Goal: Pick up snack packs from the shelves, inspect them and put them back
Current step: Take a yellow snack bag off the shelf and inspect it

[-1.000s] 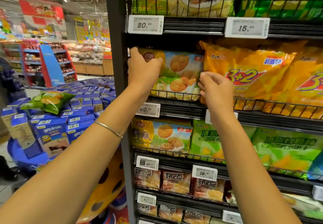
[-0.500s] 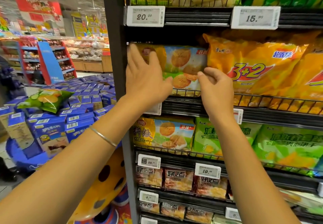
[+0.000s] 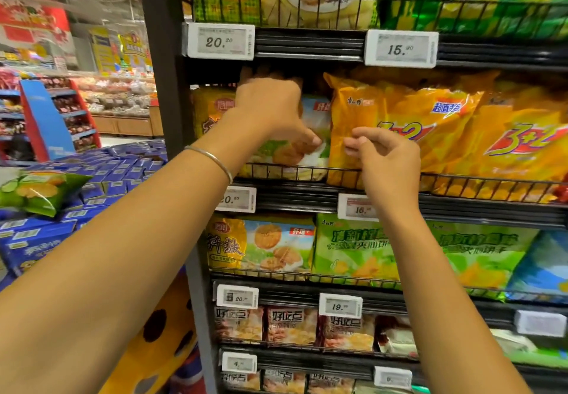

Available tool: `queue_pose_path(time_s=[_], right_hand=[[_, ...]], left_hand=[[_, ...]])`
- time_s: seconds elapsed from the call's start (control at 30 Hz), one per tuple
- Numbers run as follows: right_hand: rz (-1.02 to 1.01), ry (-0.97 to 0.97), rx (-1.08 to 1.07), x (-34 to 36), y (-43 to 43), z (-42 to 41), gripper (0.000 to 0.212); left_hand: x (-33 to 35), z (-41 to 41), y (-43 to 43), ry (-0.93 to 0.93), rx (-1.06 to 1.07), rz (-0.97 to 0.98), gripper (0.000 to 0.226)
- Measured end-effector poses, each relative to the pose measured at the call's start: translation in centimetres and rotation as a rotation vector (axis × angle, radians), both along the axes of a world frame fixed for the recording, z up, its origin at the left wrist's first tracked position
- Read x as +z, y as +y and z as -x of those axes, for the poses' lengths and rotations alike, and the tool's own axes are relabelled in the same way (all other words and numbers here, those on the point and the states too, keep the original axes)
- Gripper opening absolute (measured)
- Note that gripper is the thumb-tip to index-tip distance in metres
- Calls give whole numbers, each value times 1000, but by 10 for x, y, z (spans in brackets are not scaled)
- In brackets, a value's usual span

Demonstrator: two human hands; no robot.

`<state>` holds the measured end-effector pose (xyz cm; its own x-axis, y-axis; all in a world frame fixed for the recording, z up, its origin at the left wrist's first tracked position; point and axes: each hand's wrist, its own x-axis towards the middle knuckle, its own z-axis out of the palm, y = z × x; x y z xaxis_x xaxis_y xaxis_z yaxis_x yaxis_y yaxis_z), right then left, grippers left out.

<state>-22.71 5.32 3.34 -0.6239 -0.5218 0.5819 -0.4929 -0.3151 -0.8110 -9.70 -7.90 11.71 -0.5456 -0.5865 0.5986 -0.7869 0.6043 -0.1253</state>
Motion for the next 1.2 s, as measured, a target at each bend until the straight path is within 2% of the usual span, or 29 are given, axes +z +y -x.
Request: queue_pose_path(time_s=[0.17, 0.27, 0.4, 0.63, 0.9, 1.2], right_hand=[[-48, 20, 50, 7, -3, 15, 22], [-24, -13, 43, 7, -4, 16, 23], [1, -56, 53, 7, -4, 16, 25], [31, -127, 164, 5, -4, 18, 28], [162, -286, 383, -7, -2, 24, 81], [255, -249, 444, -16, -4, 26, 84]], left_hand=[[-3, -5, 2, 20, -6, 11, 82], [-8, -14, 3, 49, -17, 88, 83], [-21, -33, 3, 50, -194, 178, 92], [-47, -51, 11, 156, -384, 319, 78], [-61, -53, 16, 296, -482, 428, 67], [-60, -47, 21, 312, -452, 432, 64]])
